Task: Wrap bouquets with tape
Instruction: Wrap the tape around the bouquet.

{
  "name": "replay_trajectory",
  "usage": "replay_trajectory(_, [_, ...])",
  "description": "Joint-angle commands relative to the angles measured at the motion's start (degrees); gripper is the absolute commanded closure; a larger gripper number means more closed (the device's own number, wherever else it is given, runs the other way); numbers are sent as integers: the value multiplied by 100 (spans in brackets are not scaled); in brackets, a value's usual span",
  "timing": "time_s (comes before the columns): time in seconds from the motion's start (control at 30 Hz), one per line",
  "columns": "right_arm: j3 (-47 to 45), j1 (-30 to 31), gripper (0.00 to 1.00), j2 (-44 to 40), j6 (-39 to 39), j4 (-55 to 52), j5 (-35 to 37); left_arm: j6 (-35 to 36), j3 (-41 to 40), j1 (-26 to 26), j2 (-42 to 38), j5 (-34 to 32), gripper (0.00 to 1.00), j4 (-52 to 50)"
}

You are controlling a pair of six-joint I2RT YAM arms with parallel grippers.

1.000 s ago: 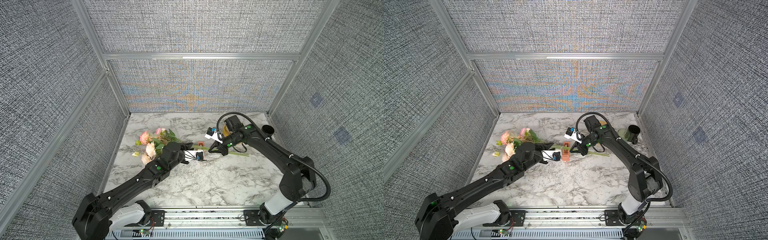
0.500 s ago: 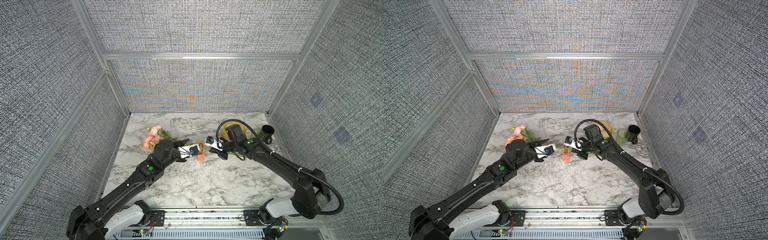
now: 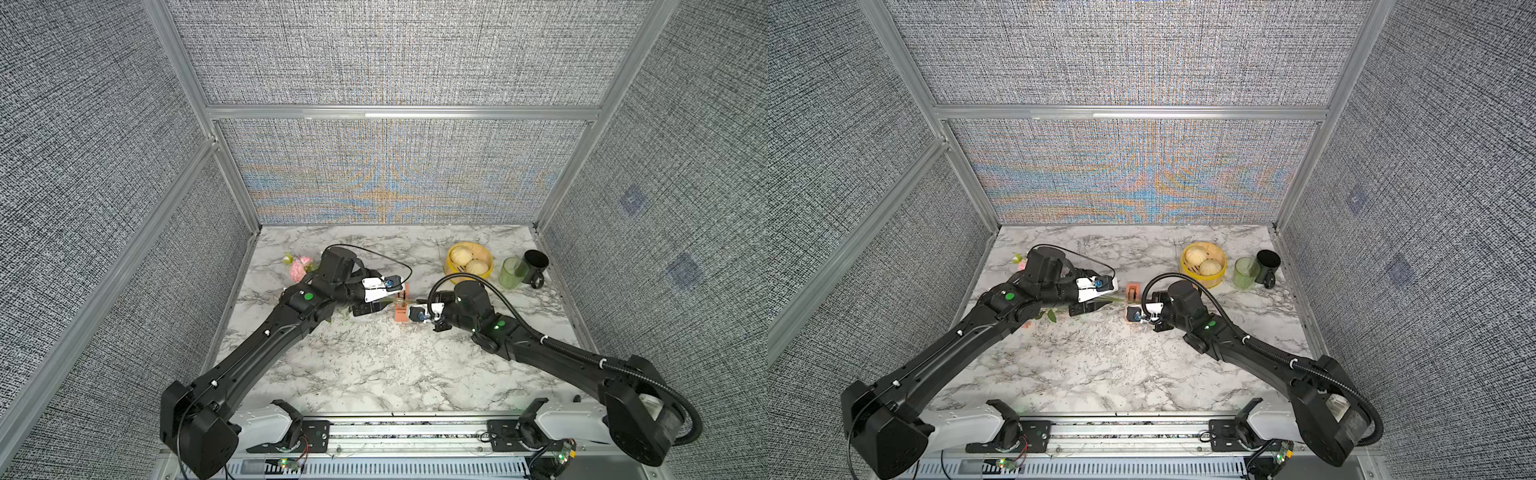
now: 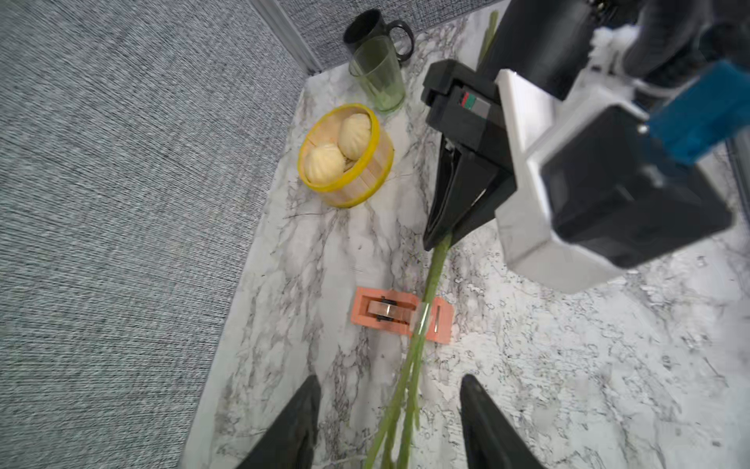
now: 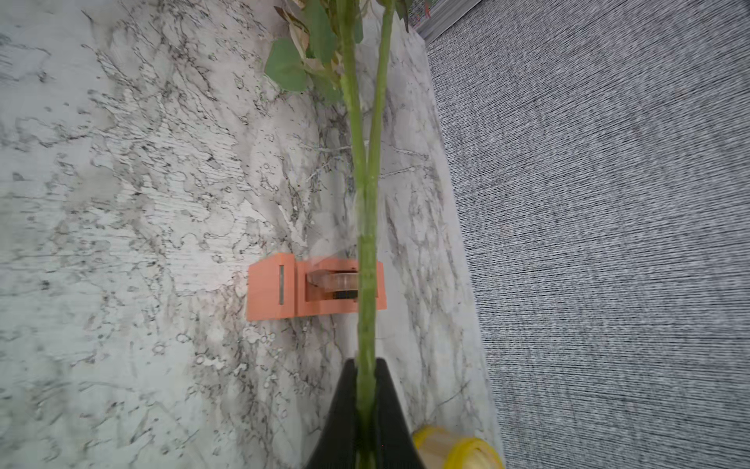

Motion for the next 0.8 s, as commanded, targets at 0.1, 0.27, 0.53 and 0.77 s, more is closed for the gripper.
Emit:
replay_trajectory(0.1, [-464, 208, 100, 54, -879, 2419, 474, 293, 237, 61, 481, 188, 43, -451])
replay_trajectory(0.27, [-726, 266, 100, 56, -1321, 2922, 551, 579, 667, 154, 939, 215, 43, -1083])
replay_trajectory(0.53, [-1040, 371, 100, 30, -2098, 3354, 619, 836, 1145, 261, 1602, 355, 46, -1900])
replay_trajectory(0.77, [-1248, 669, 100, 190, -2823, 3994, 1023, 883, 1585, 287, 2017, 413, 51, -2389])
